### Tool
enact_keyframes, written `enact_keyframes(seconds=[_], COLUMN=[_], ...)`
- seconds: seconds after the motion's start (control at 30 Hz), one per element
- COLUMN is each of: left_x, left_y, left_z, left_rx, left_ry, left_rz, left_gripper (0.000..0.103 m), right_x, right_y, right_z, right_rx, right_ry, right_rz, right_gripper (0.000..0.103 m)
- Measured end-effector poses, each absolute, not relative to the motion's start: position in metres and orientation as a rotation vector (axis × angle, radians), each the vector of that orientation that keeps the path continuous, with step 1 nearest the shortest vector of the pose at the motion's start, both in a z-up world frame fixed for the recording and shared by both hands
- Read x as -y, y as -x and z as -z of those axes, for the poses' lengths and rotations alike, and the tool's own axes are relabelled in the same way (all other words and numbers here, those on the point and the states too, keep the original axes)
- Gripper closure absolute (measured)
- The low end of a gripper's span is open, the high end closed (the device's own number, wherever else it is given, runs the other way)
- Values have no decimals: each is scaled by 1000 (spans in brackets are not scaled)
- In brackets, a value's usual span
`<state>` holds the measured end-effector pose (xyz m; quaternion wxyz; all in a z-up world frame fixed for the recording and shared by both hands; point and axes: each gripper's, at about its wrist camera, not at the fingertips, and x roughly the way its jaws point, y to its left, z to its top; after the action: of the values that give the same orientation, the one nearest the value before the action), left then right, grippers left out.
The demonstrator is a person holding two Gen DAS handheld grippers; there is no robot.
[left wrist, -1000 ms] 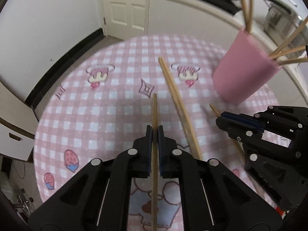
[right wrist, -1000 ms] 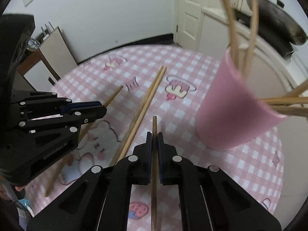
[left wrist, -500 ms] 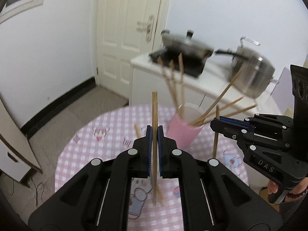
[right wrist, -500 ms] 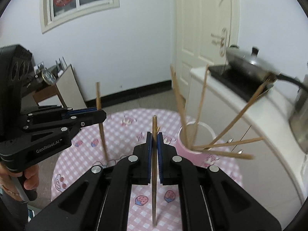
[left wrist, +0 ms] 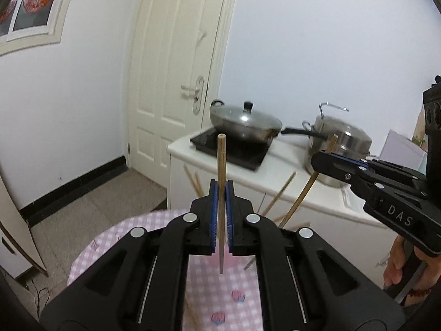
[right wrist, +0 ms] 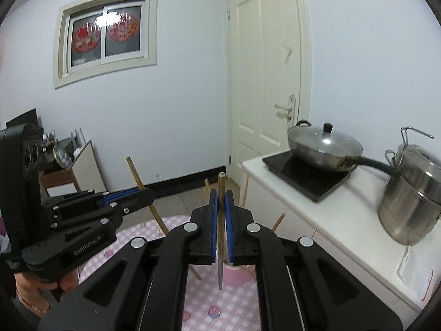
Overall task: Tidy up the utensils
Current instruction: 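Lift both held chopsticks upright and carry them over the pink cup, then lower both chopsticks into the cup and open both tools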
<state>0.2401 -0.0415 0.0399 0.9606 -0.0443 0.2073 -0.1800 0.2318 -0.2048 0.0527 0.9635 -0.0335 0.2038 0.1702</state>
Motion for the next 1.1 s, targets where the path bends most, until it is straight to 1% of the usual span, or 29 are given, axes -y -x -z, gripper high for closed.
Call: enact_keyframes(seconds=[0.2,0.37,0.7,1.1], left_x=[59,67,73,78], left_y=[-259,-274,-304,-310], left_z=[-54,-52,-6,39], left_rx=[-365,-346,-420,-509], left_ry=[103,109,100,66], left_rz=[370,361,351,353], left_gripper=[97,97,97,97], right_x=[211,216,216,212], right_y=[-251,-269,-291,-303], right_z=[-62,-59,-28,12], right_rx=[-369,-356,-428,-551], right_ry=[41,30,42,59], right_rz=[-340,-334,-354,-317], right_gripper=[99,99,99,99])
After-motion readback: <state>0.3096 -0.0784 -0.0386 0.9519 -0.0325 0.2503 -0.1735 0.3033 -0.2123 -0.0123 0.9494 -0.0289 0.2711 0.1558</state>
